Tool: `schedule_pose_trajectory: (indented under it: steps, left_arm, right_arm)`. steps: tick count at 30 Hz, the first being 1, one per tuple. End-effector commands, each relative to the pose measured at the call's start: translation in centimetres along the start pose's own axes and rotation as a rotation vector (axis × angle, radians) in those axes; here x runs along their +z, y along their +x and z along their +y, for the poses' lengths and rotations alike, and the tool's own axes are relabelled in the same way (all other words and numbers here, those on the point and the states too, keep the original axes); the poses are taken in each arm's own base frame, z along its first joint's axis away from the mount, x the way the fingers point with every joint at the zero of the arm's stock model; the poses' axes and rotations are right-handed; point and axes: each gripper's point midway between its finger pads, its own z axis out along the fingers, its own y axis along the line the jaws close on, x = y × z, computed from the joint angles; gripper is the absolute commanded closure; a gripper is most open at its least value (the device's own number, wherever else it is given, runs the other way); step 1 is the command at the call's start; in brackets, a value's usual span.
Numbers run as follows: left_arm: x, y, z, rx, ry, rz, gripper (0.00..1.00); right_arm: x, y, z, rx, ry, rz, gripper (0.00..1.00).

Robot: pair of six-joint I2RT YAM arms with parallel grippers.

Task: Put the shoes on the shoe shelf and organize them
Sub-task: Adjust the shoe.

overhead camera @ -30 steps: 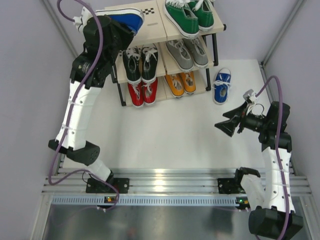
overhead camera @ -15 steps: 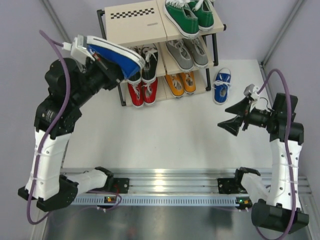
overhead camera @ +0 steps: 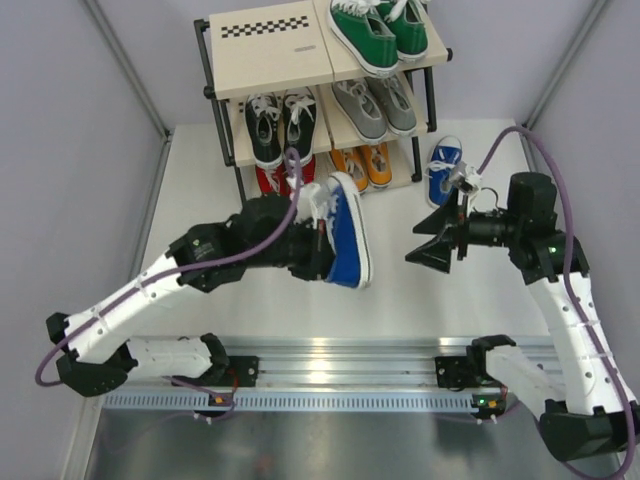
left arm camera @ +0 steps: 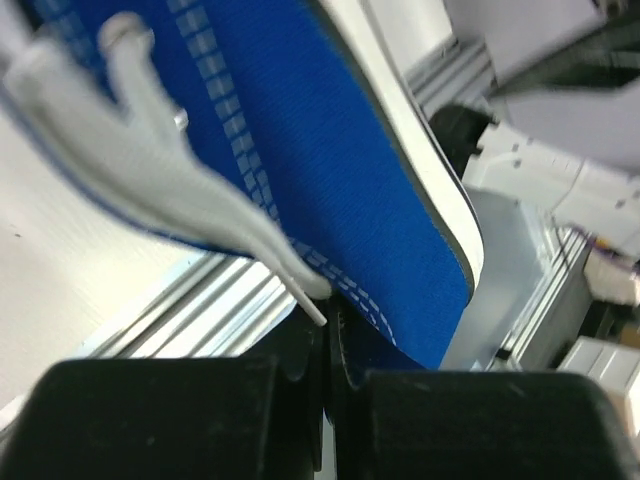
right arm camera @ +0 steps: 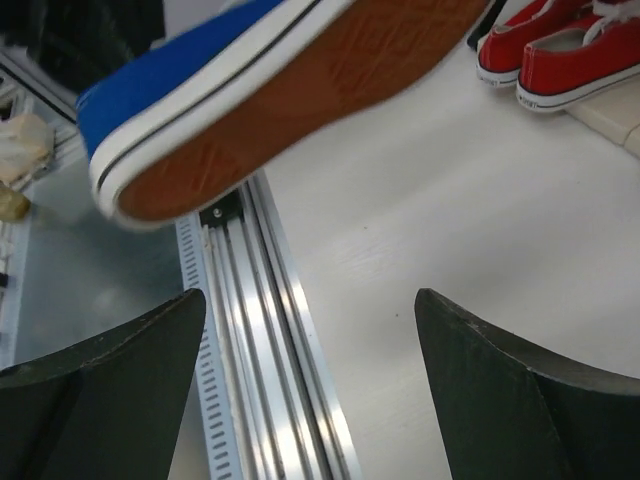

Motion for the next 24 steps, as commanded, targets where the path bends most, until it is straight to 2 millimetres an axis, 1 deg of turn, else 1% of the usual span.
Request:
schedule_pose_trajectory:
  steps: [1, 2, 3, 4, 5, 6, 7, 8, 9, 11, 14, 18, 22, 24]
  left_arm:
    - [1.4, -0.4, -3.2, 0.103, 0.087, -0.095, 1.0]
    - [2.8, 1.2, -2.7, 0.102, 0.082, -0.058, 1.0]
    - [3.4, 1.6, -2.8, 0.102, 0.091, -0.048, 1.0]
    - [4.0, 1.6, -3.2, 0.102, 0.115, -0.055, 1.0]
    - [5.2, 2.6, -2.8, 0.099, 0.106, -0.023, 1.0]
    - [5.7, 2.8, -2.8, 0.099, 0.115, -0.016, 1.0]
    - [6.1, 2.8, -3.4, 0.097, 0.143, -0.022, 1.0]
    - [6.9, 3.2, -3.4, 0.092, 0.142, -0.008, 1.0]
    - [7.3, 3.2, -3.4, 0.087, 0.143, -0.006, 1.0]
    - [8.0, 3.1, -3.7, 0.084, 0.152, -0.01, 1.0]
    - [8.6, 3.1, -3.5, 0.083, 0.141, -0.01, 1.0]
    - [8.6, 3.5, -3.2, 0.092, 0.141, 0.0, 1.0]
    - [8.7, 4.0, -3.2, 0.105, 0.151, 0.022, 1.0]
    - [8.8, 4.1, -3.4, 0.112, 0.16, 0.03, 1.0]
  right_arm:
    - [1.5, 1.0, -2.9, 0.202, 0.093, -0.012, 0.14]
    - [1.7, 1.1, -4.1, 0.211, 0.14, -0.031, 0.13]
    - [1.8, 1.3, -5.2, 0.244, 0.197, -0.045, 0.12]
    - [2.0, 2.2, -6.0, 0.369, 0.245, -0.061, 0.11]
    - [1.7, 1.7, -6.9, 0.369, 0.314, -0.099, 0.09]
    - [1.6, 1.8, -7.3, 0.391, 0.344, -0.118, 0.05]
    - [1.5, 2.2, -7.5, 0.457, 0.372, -0.139, 0.03]
    - [1.5, 2.3, -7.6, 0.471, 0.377, -0.15, 0.02]
    - [1.6, 2.2, -7.5, 0.473, 0.368, -0.163, 0.03]
    - [1.4, 2.8, -7.7, 0.481, 0.391, -0.171, 0.03]
    - [1.1, 3.0, -7.8, 0.469, 0.412, -0.178, 0.03]
    - [1.3, 3.0, -7.2, 0.486, 0.375, -0.183, 0.03]
    - [1.9, 3.5, -7.2, 0.553, 0.333, -0.177, 0.03]
    - [2.2, 3.5, -7.2, 0.569, 0.313, -0.173, 0.03]
